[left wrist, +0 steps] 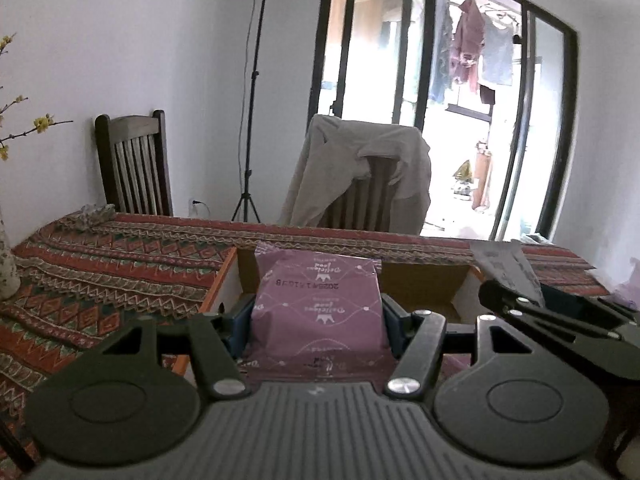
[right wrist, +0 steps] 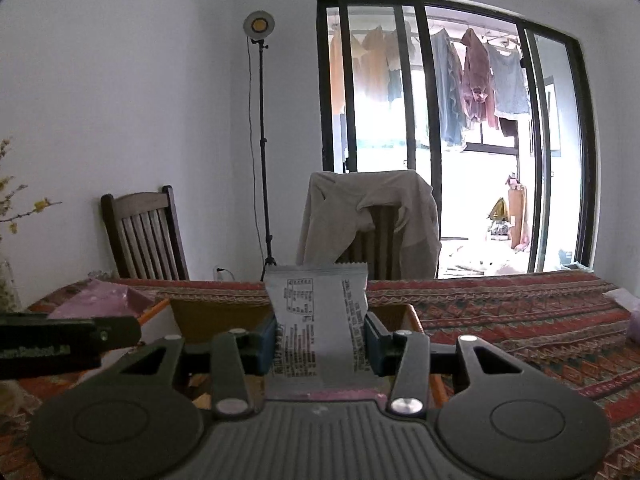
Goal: Organize snacks
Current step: 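Carry the receipt and pink packet into the box and open both tools, then move both tools back from the box to the snack pile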
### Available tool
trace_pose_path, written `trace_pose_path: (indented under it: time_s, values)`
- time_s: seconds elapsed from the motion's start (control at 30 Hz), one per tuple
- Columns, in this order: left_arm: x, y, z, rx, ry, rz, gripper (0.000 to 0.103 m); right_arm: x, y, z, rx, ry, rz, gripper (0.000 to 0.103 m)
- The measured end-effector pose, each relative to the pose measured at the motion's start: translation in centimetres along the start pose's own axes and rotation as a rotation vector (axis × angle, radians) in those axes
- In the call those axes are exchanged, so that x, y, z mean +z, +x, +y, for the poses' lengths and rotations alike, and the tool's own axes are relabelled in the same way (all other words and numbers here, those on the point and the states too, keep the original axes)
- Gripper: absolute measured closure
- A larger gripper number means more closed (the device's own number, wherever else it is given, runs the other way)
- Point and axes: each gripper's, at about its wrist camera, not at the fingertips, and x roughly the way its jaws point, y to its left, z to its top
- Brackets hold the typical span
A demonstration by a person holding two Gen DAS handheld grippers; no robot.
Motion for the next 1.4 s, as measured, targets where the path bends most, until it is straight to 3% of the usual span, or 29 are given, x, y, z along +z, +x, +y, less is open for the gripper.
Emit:
trace_pose_path:
  time_s: [0.17, 0.3, 0.5, 0.53, 0.57, 0.6, 0.63, 0.67, 1.4]
  values:
    - [-1.2, 2.6, 0.7, 0.021, -0.017, -0.009, 0.039, -2.4, 0.8, -1.1, 0.013, 0.006, 0.024, 0.059]
    - [-2.5, 4.0, 0.7, 0.034, 0.04, 0.009, 0.039, -2.9, 1.3, -0.6, 0.026, -0.003, 0.044, 0.059]
    - [-3.2, 4.1, 1.2, 0.016, 0.03, 0.012, 0.038, -3.8, 2.2, -0.3, -0.019, -0.023, 0.104, 0.058]
    - [-3.4, 4.1, 1.4, 0.013, 0.026, 0.01, 0.037, -4.0, 2.1, -0.5, -0.026, -0.019, 0.108, 0.047]
    - [-3.5, 3.9, 1.5, 0.01, 0.018, 0.004, 0.03, -4.0, 1.9, -0.7, -0.034, -0.01, 0.105, 0.026]
    - [-3.4, 3.8, 1.5, 0.01, 0.01, -0.004, 0.023, -4.0, 1.8, -0.8, -0.04, 0.0, 0.095, 0.015]
    - [-3.3, 3.6, 1.8, 0.013, -0.001, -0.02, 0.009, -3.9, 1.5, -1.1, -0.043, 0.009, 0.081, 0.002]
    - [-3.4, 3.2, 1.9, 0.026, -0.012, -0.041, 0.0, -3.9, 1.2, -1.2, -0.045, 0.02, 0.067, 0.0]
    - [-2.7, 1.9, 1.9, 0.042, -0.013, -0.092, 0.0, -3.7, 0.8, -0.9, -0.068, 0.0, 0.007, 0.0]
